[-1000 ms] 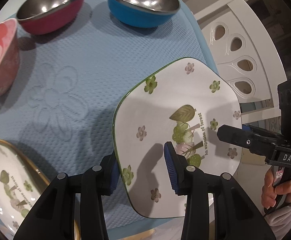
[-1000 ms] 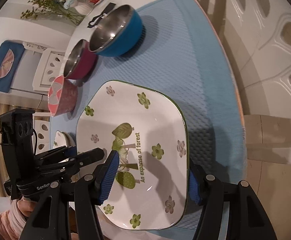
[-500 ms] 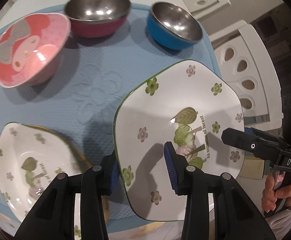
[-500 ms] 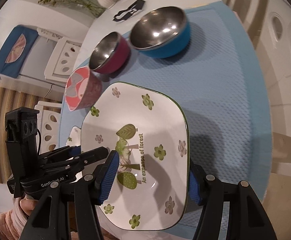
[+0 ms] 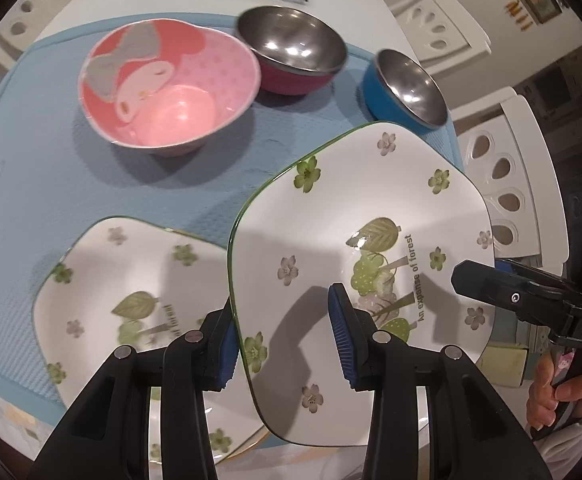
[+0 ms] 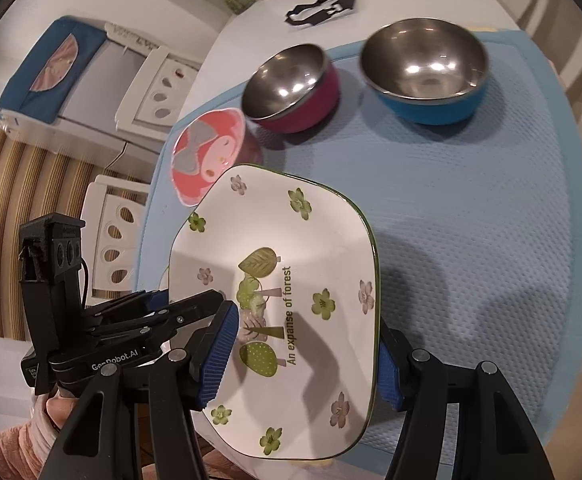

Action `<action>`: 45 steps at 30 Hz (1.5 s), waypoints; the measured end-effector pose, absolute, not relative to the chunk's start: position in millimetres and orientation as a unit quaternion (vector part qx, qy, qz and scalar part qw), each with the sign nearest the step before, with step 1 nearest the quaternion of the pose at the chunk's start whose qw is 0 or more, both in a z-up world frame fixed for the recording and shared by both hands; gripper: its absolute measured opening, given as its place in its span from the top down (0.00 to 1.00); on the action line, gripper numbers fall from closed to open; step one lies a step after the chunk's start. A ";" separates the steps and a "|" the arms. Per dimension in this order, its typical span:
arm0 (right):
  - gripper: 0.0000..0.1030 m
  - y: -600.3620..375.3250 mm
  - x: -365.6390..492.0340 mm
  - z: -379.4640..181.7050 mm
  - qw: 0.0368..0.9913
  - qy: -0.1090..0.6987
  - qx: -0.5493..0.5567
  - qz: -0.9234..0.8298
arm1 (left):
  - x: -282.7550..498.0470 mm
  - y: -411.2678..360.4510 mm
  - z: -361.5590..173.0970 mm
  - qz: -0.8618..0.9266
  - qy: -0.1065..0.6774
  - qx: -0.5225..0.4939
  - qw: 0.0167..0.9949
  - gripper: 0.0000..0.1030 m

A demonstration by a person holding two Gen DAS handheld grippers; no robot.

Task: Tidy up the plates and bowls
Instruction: 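Lift the forest plate with both grippers and carry it toward the plate stack, then lower the forest plate with both grippers onto the plate stack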

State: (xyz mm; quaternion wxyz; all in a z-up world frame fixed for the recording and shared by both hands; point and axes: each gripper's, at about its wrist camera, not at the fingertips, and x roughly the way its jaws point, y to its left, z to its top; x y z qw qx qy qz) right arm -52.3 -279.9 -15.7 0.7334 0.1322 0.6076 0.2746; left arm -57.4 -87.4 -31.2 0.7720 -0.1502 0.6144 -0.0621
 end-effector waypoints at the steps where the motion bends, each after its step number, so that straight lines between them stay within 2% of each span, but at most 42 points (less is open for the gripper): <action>1: 0.41 -276.0 -52.0 -15.8 0.733 0.608 0.130 0.275 | -59.0 -83.6 -30.1 -0.060 0.613 -0.152 0.773 0.65; 25: 0.41 -157.5 -51.9 -11.3 0.699 0.629 0.050 0.337 | -99.4 17.6 -19.6 0.010 0.585 -0.206 0.784 0.65; 45: 0.41 -116.6 -66.1 -39.8 0.668 0.660 0.032 0.342 | -125.2 47.7 -40.3 0.033 0.604 -0.212 0.768 0.64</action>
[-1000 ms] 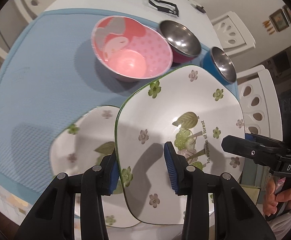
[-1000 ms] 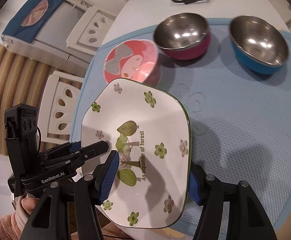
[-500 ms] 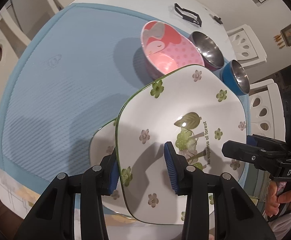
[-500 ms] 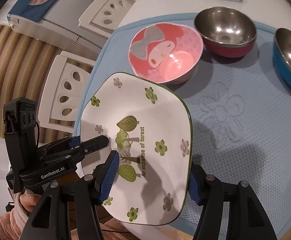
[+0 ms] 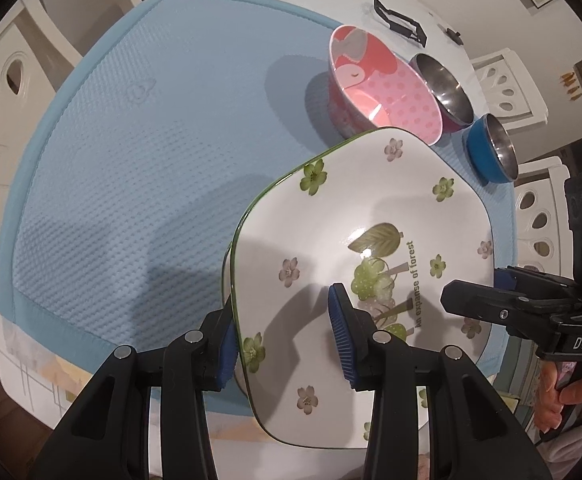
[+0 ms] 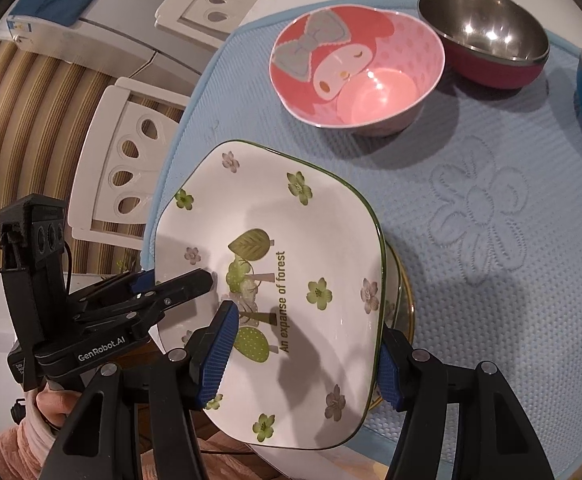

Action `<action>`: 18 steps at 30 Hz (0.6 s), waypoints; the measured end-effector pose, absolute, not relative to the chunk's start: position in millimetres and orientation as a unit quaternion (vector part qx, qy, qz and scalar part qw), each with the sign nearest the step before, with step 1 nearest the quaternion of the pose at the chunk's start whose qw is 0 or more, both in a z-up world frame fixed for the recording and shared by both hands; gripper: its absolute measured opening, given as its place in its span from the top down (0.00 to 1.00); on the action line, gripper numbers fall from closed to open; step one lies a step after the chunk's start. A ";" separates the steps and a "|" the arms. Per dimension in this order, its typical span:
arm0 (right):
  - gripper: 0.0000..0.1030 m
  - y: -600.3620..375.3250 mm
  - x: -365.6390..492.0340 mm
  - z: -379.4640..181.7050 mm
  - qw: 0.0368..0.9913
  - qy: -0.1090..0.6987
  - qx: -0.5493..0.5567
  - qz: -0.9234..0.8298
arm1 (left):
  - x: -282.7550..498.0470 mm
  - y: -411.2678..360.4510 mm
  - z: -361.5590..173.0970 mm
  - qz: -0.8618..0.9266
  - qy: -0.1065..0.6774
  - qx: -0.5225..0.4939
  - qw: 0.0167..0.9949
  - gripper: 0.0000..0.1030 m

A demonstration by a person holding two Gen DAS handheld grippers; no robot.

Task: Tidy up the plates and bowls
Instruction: 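Lower the forest plate with both grippers onto the plate stack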

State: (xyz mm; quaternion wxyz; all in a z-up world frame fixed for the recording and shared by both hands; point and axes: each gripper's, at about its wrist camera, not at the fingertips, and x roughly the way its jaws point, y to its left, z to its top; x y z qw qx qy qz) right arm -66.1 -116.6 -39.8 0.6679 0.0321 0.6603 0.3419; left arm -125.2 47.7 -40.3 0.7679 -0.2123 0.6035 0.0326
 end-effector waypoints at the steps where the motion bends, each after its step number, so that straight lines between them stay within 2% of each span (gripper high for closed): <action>1: 0.41 -115.3 -66.3 -41.4 0.666 0.662 0.033 0.342 | -125.6 47.7 -42.8 0.034 0.607 -0.210 0.766 0.64; 18: 0.41 -102.3 -67.2 -63.1 0.658 0.680 0.027 0.324 | -123.8 41.2 -58.9 0.037 0.626 -0.189 0.755 0.64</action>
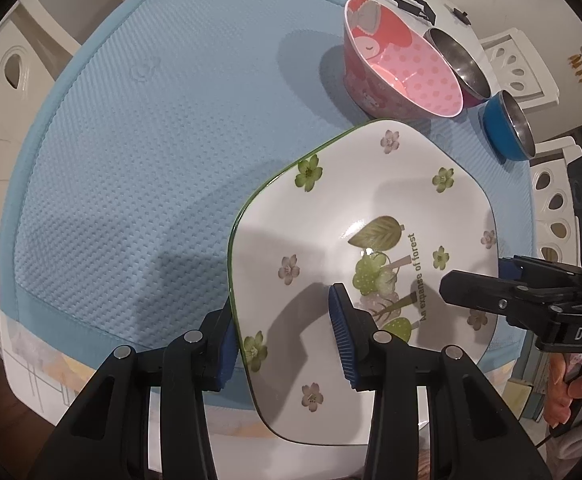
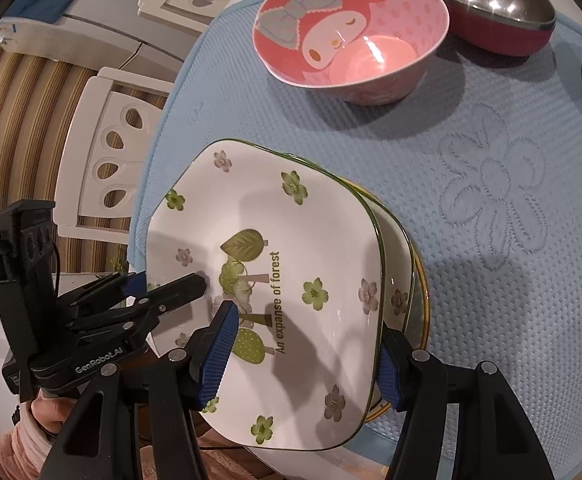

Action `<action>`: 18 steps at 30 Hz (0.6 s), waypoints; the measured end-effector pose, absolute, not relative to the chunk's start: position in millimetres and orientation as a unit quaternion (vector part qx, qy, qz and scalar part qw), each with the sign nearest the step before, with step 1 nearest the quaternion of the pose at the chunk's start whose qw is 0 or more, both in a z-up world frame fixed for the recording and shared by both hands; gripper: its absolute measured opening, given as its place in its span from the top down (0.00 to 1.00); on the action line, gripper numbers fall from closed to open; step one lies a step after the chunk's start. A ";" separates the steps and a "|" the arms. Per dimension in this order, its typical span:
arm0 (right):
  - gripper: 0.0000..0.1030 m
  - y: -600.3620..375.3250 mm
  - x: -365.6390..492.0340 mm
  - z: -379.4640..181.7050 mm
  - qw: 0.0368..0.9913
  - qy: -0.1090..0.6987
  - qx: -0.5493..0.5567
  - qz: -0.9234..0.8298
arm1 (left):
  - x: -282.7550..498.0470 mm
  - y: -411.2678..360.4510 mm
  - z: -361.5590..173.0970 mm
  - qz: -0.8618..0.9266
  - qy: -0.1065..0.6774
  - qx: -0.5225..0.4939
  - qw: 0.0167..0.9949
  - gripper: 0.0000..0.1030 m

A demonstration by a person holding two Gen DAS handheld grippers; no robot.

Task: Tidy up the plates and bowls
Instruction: 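Lower the forest plate with both grippers onto the plate stack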

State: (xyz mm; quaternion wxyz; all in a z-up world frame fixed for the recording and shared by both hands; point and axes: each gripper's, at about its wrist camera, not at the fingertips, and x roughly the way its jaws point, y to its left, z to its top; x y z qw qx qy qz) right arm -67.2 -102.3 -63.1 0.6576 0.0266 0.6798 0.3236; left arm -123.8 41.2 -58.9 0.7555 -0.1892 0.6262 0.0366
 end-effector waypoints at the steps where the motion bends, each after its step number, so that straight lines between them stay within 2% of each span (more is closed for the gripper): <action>1: 0.41 -101.7 -66.3 -64.6 0.657 0.681 0.027 0.322 | -123.2 39.8 -59.3 0.037 0.627 -0.186 0.756 0.64; 18: 0.41 -92.9 -62.9 -77.4 0.656 0.692 0.018 0.300 | -113.4 26.0 -74.4 0.043 0.650 -0.156 0.742 0.64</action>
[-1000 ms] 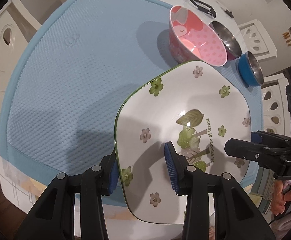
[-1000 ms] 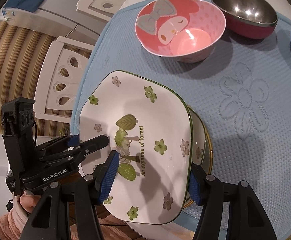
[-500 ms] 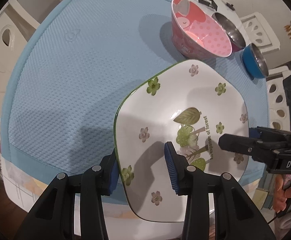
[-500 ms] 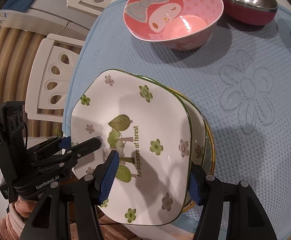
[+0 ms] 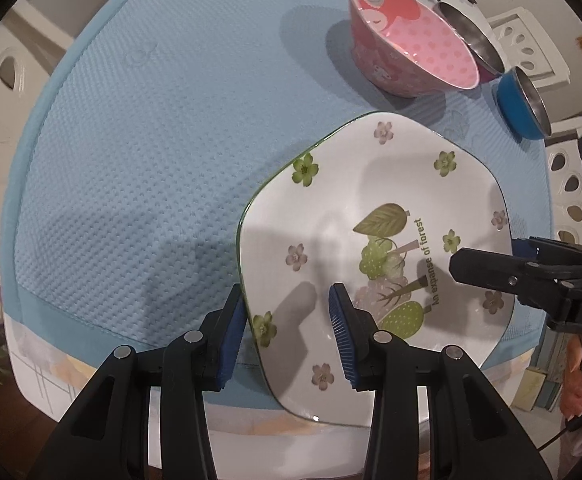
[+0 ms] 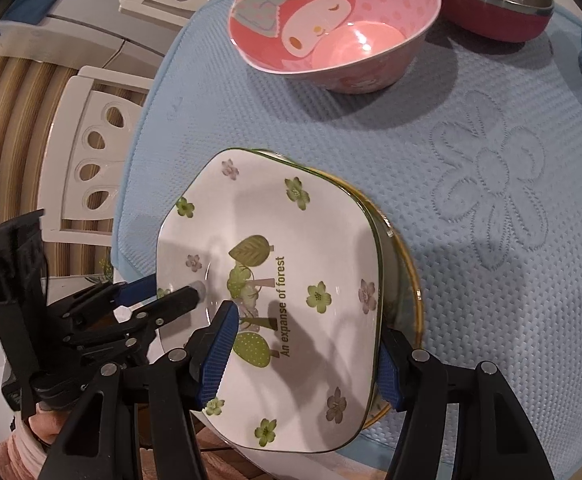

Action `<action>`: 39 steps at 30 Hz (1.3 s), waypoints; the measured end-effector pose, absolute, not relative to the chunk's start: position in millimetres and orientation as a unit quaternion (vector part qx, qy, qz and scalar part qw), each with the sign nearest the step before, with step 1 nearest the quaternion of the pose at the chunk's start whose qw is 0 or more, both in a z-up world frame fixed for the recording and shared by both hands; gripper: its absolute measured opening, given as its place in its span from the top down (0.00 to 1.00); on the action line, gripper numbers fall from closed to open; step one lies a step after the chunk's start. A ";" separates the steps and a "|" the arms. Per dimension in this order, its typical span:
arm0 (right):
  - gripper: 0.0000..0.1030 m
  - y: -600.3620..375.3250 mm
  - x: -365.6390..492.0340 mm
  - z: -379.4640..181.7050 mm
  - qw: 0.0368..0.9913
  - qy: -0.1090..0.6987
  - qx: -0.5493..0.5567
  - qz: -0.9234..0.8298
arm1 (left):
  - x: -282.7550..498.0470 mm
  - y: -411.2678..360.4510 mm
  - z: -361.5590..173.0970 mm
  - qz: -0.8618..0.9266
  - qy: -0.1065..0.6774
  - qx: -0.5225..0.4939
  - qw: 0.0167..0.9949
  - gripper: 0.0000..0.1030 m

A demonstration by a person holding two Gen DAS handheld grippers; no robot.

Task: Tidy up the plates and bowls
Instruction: 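Lower the forest plate with both grippers onto the plate stack, then open both grippers and pull them back from the plate stack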

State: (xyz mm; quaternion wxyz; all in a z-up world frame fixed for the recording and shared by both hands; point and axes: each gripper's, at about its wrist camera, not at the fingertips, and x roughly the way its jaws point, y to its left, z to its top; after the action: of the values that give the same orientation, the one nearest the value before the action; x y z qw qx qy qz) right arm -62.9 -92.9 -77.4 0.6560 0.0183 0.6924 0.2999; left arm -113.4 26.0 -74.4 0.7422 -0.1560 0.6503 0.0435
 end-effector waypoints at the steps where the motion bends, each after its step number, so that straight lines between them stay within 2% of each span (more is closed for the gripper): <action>1: 0.41 -93.9 -62.4 -77.6 0.656 0.692 0.022 0.301 | -113.0 23.2 -74.7 0.044 0.650 -0.151 0.743 0.64; 39: 0.40 -98.0 -67.7 -80.9 0.636 0.725 0.026 0.263 | -103.6 5.2 -79.4 0.062 0.663 -0.124 0.736 0.62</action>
State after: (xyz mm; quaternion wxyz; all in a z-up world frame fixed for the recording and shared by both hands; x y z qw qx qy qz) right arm -67.7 -98.0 -80.9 0.6362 0.0262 0.7248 0.2630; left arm -103.6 5.2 -79.4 0.7359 -0.1242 0.6627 0.0621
